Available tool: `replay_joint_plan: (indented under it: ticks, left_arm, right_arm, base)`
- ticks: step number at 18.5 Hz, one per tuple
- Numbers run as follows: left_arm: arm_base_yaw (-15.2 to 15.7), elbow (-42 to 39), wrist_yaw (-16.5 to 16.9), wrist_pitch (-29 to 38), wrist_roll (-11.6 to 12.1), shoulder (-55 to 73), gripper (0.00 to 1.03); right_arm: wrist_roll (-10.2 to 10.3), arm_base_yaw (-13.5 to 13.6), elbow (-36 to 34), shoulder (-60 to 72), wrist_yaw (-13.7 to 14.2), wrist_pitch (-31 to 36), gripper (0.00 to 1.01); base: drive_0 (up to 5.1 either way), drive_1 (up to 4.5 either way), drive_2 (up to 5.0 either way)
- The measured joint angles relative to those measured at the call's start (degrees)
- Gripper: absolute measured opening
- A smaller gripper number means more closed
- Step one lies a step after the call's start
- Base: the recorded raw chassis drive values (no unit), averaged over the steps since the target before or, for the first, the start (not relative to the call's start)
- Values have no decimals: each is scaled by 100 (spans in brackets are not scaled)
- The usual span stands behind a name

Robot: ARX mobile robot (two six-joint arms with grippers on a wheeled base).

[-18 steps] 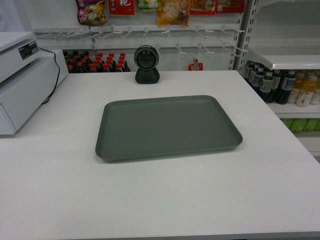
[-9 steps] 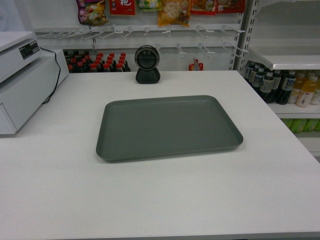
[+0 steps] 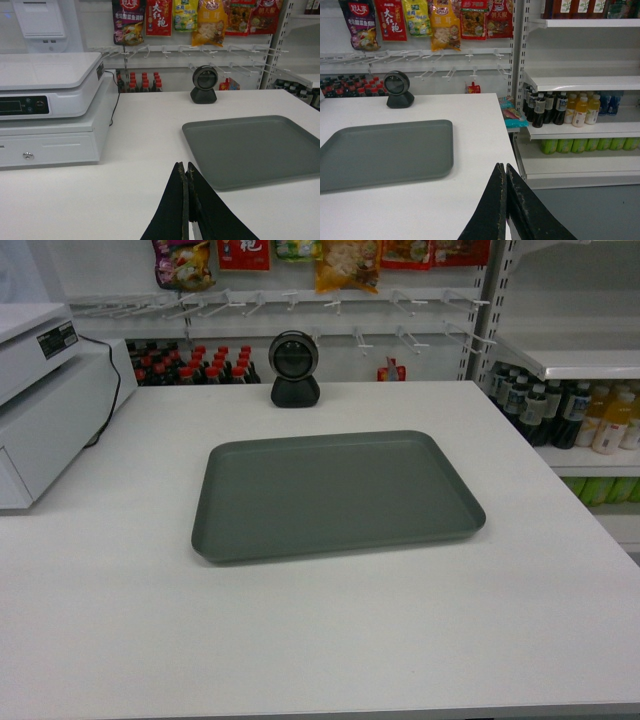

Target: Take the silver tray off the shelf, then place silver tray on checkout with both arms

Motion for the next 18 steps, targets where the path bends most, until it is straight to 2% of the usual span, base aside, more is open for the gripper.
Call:
replay_joint_plan:
  ticks: [7,13,15,16,18]
  left_arm:
    - [0,0,0,-824,0,-826,1]
    - [0,0,0,-981,0,-1001,1]
    - [0,2,-9,-2083,-2,-1799,1]
    - [0,24,7,-1904,2,-1934,1]
    - [0,2,4,-2035,2,-1934,1]
  right_arm:
    - [0,0,0,-811,0,-807,3]
    - [0,0,0,-975,-2,-984,3]
    - [-2,0,0,-1851,0,-2020,3]
    - [-2,0,20,-1928,0,-1899,3]
    - [-2,0,0,-1937,-2,-2006,3]
  base:
    - [0,0,0]
    - [0,0,0]
    - [0,0,0]
    - [0,0,0]
    - [0,0,0]
